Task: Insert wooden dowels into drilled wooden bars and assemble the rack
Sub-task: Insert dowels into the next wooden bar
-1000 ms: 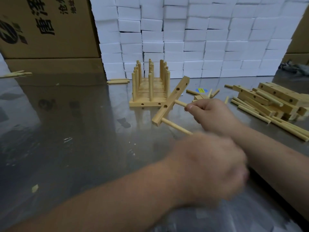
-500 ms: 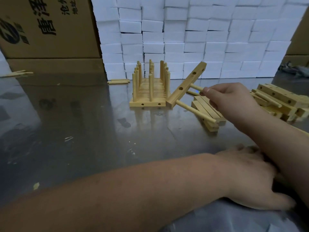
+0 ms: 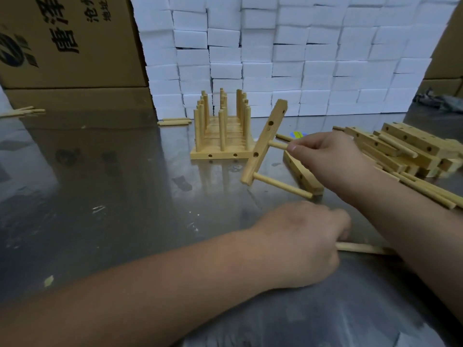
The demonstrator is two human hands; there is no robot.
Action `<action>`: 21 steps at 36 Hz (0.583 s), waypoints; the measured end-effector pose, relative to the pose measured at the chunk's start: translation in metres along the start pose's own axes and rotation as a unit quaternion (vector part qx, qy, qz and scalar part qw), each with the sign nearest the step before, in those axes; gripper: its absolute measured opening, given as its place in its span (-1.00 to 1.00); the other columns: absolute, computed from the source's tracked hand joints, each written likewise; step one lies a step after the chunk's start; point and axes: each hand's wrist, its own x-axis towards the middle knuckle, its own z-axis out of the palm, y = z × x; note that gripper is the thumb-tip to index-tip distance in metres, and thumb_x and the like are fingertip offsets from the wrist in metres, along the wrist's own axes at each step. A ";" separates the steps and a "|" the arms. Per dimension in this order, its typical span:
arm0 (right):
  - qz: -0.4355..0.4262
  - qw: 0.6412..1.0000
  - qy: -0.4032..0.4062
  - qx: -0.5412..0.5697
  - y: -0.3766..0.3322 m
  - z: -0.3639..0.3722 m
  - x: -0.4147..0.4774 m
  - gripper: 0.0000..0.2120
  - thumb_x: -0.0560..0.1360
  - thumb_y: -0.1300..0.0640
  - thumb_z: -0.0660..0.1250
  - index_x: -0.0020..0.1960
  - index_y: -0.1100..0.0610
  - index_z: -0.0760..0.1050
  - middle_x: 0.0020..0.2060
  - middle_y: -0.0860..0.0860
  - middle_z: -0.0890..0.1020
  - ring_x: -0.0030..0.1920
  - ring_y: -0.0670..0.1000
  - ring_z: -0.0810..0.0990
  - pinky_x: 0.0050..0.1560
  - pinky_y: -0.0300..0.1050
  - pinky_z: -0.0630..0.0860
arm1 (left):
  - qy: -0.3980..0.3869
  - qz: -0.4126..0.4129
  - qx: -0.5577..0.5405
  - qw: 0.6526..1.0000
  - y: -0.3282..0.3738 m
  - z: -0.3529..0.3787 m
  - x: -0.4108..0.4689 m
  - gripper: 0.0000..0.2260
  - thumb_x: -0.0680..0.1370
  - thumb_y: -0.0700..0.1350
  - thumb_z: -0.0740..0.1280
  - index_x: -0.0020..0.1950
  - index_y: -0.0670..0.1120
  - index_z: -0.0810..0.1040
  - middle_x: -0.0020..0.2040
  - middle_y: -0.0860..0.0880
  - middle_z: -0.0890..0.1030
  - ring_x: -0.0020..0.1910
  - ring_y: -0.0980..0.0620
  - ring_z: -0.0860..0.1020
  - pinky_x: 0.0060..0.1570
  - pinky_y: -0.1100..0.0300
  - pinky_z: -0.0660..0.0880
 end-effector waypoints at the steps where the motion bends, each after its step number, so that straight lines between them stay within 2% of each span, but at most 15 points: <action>1: -0.002 1.000 -0.001 0.005 0.000 0.001 0.000 -0.82 0.48 0.12 0.31 -0.29 -0.02 0.57 -0.65 -0.20 0.43 -0.63 -0.19 0.31 -0.57 -0.40 0.24 | -0.007 -0.009 0.005 1.000 -0.003 -0.004 -0.006 -0.83 0.51 -0.17 0.22 0.09 -0.03 0.44 0.04 -0.04 0.52 0.07 -0.03 0.41 0.03 0.11 0.36; 3: -0.001 1.000 -0.007 0.020 0.000 0.002 0.000 -0.82 0.48 0.13 0.31 -0.27 -0.05 0.57 -0.66 -0.21 0.42 -0.63 -0.20 0.31 -0.59 -0.43 0.23 | -0.006 -0.022 0.016 1.000 -0.012 -0.011 -0.016 -0.72 0.52 -0.17 0.20 0.23 -0.04 0.42 0.09 -0.03 0.46 0.12 0.00 0.37 0.07 0.18 0.29; 4: 0.001 0.999 -0.008 0.031 0.000 0.002 0.000 -0.83 0.47 0.13 0.32 -0.27 -0.04 0.58 -0.66 -0.19 0.42 -0.63 -0.19 0.30 -0.58 -0.42 0.24 | 0.005 -0.018 0.015 1.000 -0.016 -0.014 -0.021 -0.73 0.53 -0.18 0.19 0.23 -0.06 0.43 0.05 -0.03 0.43 0.10 -0.01 0.37 0.03 0.20 0.28; 6: 0.012 0.999 -0.005 0.050 0.000 0.001 0.000 -0.84 0.47 0.11 0.32 -0.28 -0.02 0.57 -0.65 -0.16 0.43 -0.62 -0.18 0.28 -0.59 -0.37 0.23 | 0.012 -0.010 0.016 1.000 -0.023 -0.021 -0.028 -0.78 0.56 -0.18 0.16 0.15 -0.08 0.50 -0.03 -0.03 0.39 0.03 -0.04 0.40 -0.06 0.17 0.31; 8: 0.023 0.998 0.001 0.065 -0.001 0.000 0.001 -0.81 0.47 0.11 0.32 -0.31 -0.01 0.57 -0.64 -0.13 0.43 -0.62 -0.15 0.28 -0.57 -0.34 0.23 | 0.041 -0.003 -0.009 0.999 -0.033 -0.030 -0.032 -0.78 0.56 -0.17 0.15 0.11 -0.08 0.55 -0.04 -0.05 0.43 -0.02 0.00 0.41 -0.06 0.12 0.33; 10: 0.026 0.997 0.007 0.073 -0.001 -0.001 0.002 -0.79 0.47 0.12 0.32 -0.33 -0.01 0.56 -0.64 -0.12 0.42 -0.61 -0.14 0.30 -0.51 -0.28 0.27 | 0.126 -0.004 -0.056 0.990 -0.040 -0.037 -0.033 -0.78 0.54 -0.12 0.15 0.03 -0.01 0.58 -0.11 -0.01 0.46 -0.13 0.12 0.41 -0.12 0.23 0.34; 12: 0.027 0.997 0.003 0.076 -0.001 0.000 0.002 -0.78 0.48 0.13 0.31 -0.34 -0.01 0.56 -0.64 -0.12 0.42 -0.60 -0.13 0.31 -0.47 -0.23 0.28 | 0.261 -0.051 -0.120 0.956 -0.048 -0.041 -0.031 -0.83 0.53 -0.09 0.16 -0.11 0.15 0.50 -0.21 0.11 0.47 -0.21 0.24 0.42 -0.21 0.42 0.32; 14: 0.027 0.996 -0.007 0.088 -0.001 0.002 0.001 -0.79 0.49 0.13 0.30 -0.30 0.00 0.57 -0.63 -0.12 0.43 -0.59 -0.13 0.32 -0.45 -0.19 0.30 | 0.365 -0.138 -0.235 0.890 -0.057 -0.040 -0.027 -0.82 0.58 -0.10 0.21 -0.17 0.15 0.47 -0.27 0.20 0.55 -0.23 0.35 0.47 -0.24 0.55 0.33; 15: 0.027 0.996 -0.013 0.089 -0.001 0.003 -0.001 -0.80 0.50 0.13 0.29 -0.28 0.01 0.58 -0.63 -0.12 0.44 -0.59 -0.14 0.32 -0.44 -0.18 0.31 | 0.387 -0.175 -0.290 0.858 -0.062 -0.040 -0.025 -0.80 0.59 -0.11 0.22 -0.18 0.14 0.50 -0.29 0.28 0.57 -0.24 0.41 0.49 -0.25 0.59 0.33; 17: 0.023 0.995 -0.035 0.087 -0.002 0.008 -0.004 -0.81 0.52 0.12 0.27 -0.24 0.03 0.58 -0.62 -0.12 0.44 -0.58 -0.14 0.33 -0.44 -0.19 0.32 | 0.376 -0.210 -0.348 0.833 -0.069 -0.039 -0.023 -0.80 0.59 -0.11 0.23 -0.16 0.13 0.54 -0.29 0.41 0.57 -0.20 0.50 0.49 -0.22 0.65 0.32; 18: 0.020 0.994 -0.049 0.091 -0.003 0.011 -0.006 -0.82 0.53 0.13 0.26 -0.22 0.05 0.58 -0.60 -0.12 0.44 -0.57 -0.14 0.34 -0.44 -0.21 0.33 | 0.361 -0.214 -0.375 0.827 -0.072 -0.038 -0.023 -0.79 0.59 -0.11 0.23 -0.16 0.13 0.57 -0.26 0.40 0.58 -0.16 0.49 0.50 -0.17 0.63 0.33; 20: 0.015 0.990 -0.077 0.113 -0.007 0.015 -0.011 -0.81 0.54 0.16 0.23 -0.19 0.05 0.57 -0.57 -0.10 0.46 -0.54 -0.13 0.37 -0.45 -0.27 0.35 | 0.334 -0.214 -0.434 0.809 -0.075 -0.036 -0.024 -0.72 0.58 -0.12 0.24 -0.23 0.13 0.63 -0.19 0.28 0.62 -0.11 0.34 0.53 -0.04 0.41 0.40; 21: 0.012 0.988 -0.091 0.125 -0.009 0.018 -0.013 -0.79 0.55 0.18 0.22 -0.19 0.03 0.57 -0.56 -0.09 0.47 -0.53 -0.13 0.39 -0.46 -0.30 0.36 | 0.324 -0.215 -0.453 0.802 -0.076 -0.036 -0.023 -0.69 0.58 -0.12 0.24 -0.27 0.14 0.66 -0.19 0.23 0.63 -0.10 0.25 0.53 -0.05 0.31 0.40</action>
